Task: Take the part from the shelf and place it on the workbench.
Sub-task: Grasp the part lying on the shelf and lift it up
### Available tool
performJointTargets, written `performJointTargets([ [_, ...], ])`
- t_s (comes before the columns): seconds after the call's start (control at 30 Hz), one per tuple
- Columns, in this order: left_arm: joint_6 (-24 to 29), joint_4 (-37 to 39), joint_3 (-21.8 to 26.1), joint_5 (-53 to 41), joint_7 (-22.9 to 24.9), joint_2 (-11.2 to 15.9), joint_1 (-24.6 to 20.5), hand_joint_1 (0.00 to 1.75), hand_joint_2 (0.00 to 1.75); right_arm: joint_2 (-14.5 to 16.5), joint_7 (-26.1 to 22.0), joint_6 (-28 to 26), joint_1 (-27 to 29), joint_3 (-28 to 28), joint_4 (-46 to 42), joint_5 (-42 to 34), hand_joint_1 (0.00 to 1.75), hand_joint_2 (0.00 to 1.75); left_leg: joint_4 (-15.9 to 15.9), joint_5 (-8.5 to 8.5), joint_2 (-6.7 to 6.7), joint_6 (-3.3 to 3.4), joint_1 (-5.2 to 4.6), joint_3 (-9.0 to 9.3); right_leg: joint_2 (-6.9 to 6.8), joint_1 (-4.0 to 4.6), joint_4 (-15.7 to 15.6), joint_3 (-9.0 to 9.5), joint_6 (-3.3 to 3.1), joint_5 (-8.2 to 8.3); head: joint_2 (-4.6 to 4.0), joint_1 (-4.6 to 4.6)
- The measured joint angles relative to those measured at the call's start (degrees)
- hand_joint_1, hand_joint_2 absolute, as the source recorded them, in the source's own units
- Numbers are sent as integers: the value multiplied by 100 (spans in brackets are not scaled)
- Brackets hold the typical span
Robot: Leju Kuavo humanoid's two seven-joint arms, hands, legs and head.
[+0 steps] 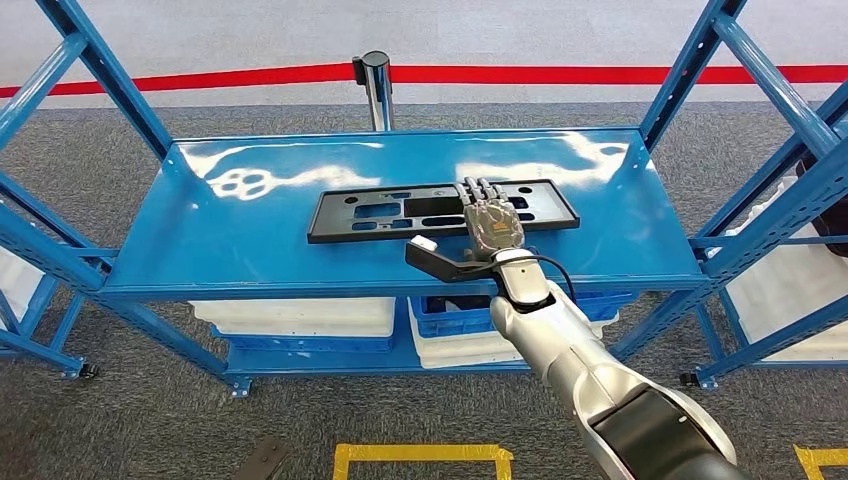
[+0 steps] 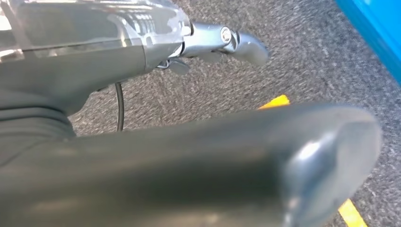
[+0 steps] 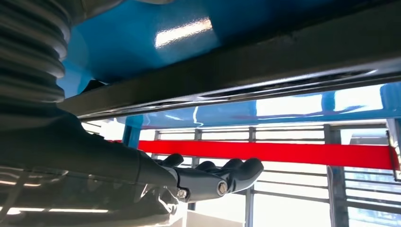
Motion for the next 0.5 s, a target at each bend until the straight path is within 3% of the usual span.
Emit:
performJointTargets([
  [0.23,2,0,19,-2,0,0,0,0,0,-1,-8,-2,0,-4,0,7,0,175,-5,-19,7,-81,-8,-3,-2,22,-3,11,-20,-16,0,-4],
  [0.37,1,0,32,-4,0,0,0,0,0,-1,-28,0,0,-4,0,7,0,175,8,-25,6,-86,-17,-4,-4,17,-31,38,-18,-14,0,-3],
  [0.5,-1,0,38,-10,-2,0,0,0,0,-1,-51,-1,0,-7,0,8,0,175,55,-52,5,-48,-33,-12,-6,1,-62,64,3,-4,0,-4],
])
